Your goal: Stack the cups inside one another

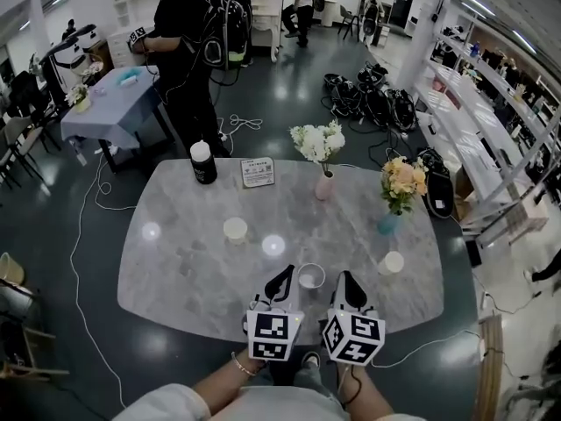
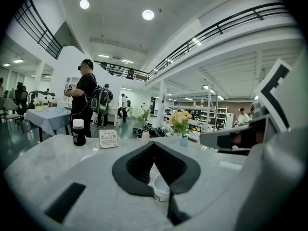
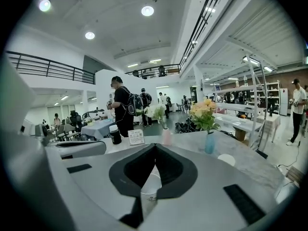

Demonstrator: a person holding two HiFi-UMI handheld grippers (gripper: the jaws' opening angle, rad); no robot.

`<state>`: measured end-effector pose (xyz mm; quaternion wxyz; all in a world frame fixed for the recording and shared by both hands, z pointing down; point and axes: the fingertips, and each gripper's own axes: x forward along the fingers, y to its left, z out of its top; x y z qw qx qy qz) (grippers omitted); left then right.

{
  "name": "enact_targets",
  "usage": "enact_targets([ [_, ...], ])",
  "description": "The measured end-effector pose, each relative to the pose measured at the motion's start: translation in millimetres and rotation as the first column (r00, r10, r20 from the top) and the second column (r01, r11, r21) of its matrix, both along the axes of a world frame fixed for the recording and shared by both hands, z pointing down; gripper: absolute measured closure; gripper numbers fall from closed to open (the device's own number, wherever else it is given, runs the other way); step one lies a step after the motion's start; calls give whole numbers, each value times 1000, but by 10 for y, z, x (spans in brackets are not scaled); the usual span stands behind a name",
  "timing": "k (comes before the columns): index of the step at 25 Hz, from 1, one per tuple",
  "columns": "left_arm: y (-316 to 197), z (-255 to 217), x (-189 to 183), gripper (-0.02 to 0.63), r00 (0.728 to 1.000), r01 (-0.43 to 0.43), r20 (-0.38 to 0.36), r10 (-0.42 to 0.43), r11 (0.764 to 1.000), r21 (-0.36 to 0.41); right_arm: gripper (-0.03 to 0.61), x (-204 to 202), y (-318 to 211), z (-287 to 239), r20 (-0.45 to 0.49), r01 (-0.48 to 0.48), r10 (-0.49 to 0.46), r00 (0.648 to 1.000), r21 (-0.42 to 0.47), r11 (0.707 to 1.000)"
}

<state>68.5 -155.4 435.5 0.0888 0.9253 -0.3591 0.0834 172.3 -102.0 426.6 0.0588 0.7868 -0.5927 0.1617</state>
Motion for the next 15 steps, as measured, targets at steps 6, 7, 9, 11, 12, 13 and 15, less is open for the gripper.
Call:
enact_targets([
  [6, 124, 81, 207, 614, 1000, -23, 7, 23, 999, -27, 574, 168, 101, 51, 10, -18, 18, 1000, -15, 1000],
  [7, 148, 103, 255, 614, 1000, -28, 10, 28, 999, -33, 574, 216, 126, 57, 10, -25, 25, 1000, -16, 1000],
  [9, 197, 133, 370, 614, 999, -39, 13, 40, 998, -43, 574, 327, 177, 71, 11, -41, 42, 999, -19, 999],
  [11, 257, 163, 500, 614, 998, -55, 17, 56, 997, -47, 574, 447, 248, 107, 11, -61, 61, 998, -26, 998],
  [12, 292, 181, 560, 614, 998, -63, 20, 64, 997, -49, 574, 504, 291, 133, 12, -72, 72, 997, -32, 997],
  [13, 326, 201, 618, 614, 997, -71, 25, 72, 996, -51, 574, 558, 335, 161, 16, -82, 83, 996, -36, 996],
  [15, 394, 243, 740, 614, 995, -87, 34, 89, 995, -56, 574, 673, 422, 214, 27, -101, 102, 994, -42, 994],
])
